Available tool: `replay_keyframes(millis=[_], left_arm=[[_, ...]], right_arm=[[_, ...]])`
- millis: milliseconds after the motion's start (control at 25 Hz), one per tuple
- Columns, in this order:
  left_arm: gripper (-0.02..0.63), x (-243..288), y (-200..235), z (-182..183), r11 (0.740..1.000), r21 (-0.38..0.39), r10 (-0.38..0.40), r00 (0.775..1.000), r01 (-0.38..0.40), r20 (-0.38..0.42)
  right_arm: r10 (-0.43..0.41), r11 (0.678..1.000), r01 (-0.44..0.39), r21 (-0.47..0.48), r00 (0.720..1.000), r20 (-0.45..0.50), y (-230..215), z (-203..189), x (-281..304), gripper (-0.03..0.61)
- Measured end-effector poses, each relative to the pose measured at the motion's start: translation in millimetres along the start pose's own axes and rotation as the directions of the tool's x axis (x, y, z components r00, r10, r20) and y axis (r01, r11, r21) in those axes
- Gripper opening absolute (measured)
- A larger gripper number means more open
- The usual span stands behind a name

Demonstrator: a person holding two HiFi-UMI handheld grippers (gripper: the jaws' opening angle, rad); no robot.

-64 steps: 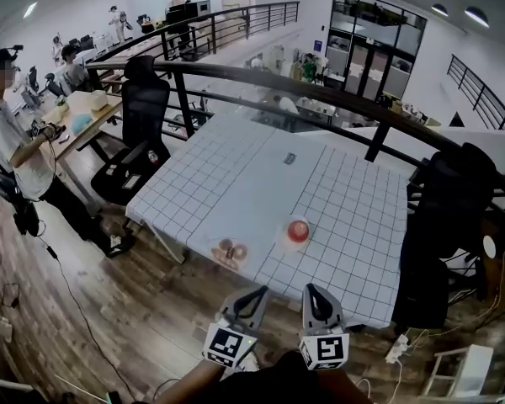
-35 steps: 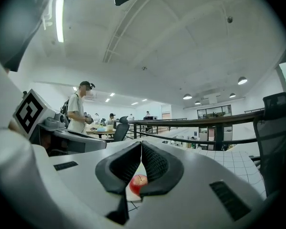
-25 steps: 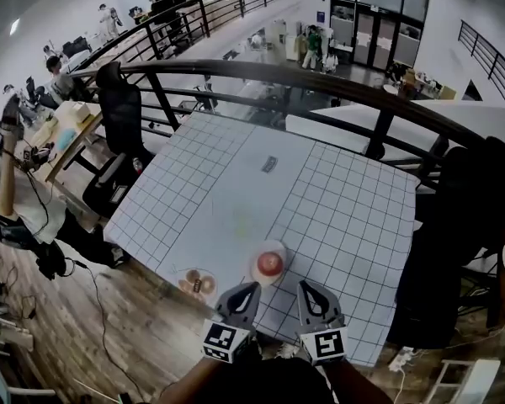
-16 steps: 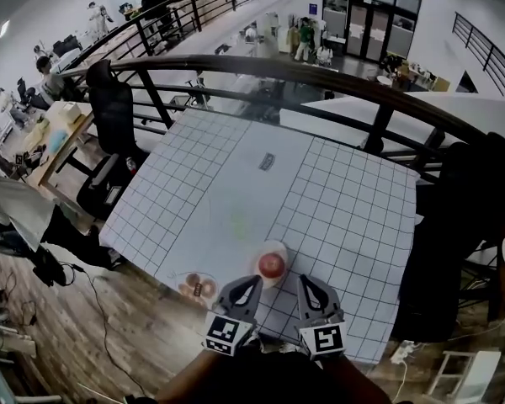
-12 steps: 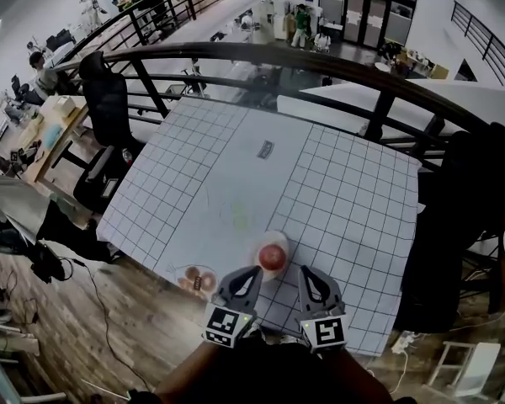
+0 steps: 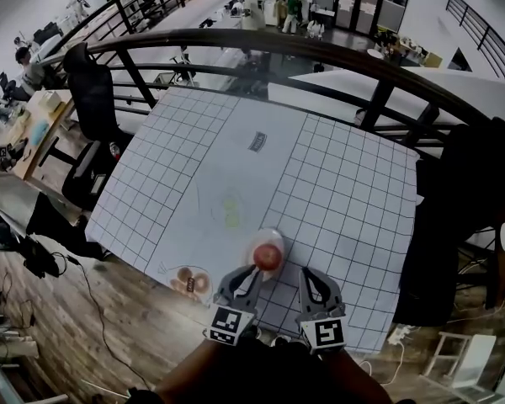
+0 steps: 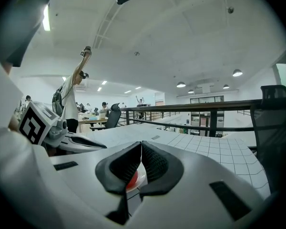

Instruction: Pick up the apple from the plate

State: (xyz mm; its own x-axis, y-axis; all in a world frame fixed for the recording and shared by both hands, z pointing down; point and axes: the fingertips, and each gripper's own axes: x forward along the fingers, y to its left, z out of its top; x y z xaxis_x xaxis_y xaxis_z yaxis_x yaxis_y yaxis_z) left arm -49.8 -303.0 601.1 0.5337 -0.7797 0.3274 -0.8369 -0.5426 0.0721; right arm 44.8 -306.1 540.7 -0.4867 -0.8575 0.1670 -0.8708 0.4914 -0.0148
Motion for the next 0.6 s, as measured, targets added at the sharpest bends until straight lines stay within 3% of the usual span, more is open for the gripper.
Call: replay_keyframes(millis=[80,160,400,600], left_arm=[[0.140,4.7,1.0,-6.2,1.000,0.005,-0.002,1.000,0.002,-0.006],[0.207,12.7,8.6,-15.7,1.000,0.013,0.001,1.000,0.000,-0.023],[0.333,34.9,24.0,-39.7,0.999,0.045,0.003,0.995,0.002,-0.102],[0.388,53.5,17.3,-62.7,0.996,0.070,-0.044,0.981,0.058,-0.187]], right_arm=[[-0.009,1.000,0.009,0.004,1.000,-0.005,-2.7,-2.6,0.1,0.025],[-0.018,1.000,0.019,0.006,1.000,-0.006,-4.9,-7.0,5.4,0.025],[-0.033,0.999,0.033,0.011,0.999,-0.014,-9.3,-13.1,10.7,0.025],[-0.037,0.999,0.038,0.015,0.999,-0.027,-10.4,-18.7,10.3,0.025]])
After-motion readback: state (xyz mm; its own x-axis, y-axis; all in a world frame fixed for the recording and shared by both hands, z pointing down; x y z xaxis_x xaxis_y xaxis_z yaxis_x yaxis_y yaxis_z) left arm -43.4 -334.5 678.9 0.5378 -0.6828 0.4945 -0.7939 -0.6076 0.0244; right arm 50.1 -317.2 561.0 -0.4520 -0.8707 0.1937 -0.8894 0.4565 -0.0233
